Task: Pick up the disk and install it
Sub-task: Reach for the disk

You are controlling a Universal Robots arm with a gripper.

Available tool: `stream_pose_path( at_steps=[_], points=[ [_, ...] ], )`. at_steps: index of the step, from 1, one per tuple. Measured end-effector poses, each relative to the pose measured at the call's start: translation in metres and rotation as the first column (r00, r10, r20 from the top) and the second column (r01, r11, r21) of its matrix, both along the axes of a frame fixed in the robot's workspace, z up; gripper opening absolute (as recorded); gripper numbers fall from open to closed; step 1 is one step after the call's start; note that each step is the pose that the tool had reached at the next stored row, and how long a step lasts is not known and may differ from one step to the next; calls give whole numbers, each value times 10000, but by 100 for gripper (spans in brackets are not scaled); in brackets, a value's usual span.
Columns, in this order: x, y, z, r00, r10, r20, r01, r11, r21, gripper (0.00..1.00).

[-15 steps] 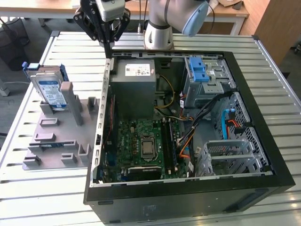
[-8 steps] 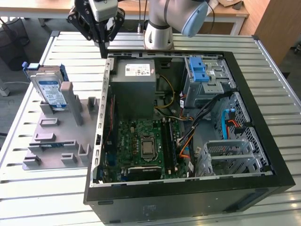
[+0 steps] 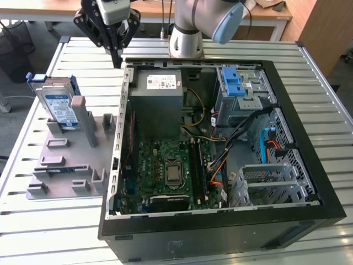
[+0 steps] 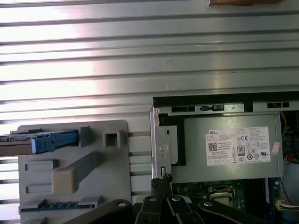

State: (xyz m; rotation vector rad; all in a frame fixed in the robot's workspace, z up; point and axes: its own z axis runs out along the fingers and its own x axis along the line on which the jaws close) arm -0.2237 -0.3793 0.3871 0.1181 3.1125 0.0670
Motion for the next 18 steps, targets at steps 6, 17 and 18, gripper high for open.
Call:
stream_pose_path(
  at_steps=[6, 17, 18],
  points=[
    [-92, 19, -10, 10000, 1, 1, -1, 10000, 0, 10],
    [-285, 36, -29, 10000, 1, 0, -1, 10000, 0, 10],
    [-304, 38, -31, 10000, 2, 0, -2, 10000, 0, 10]
  ],
)
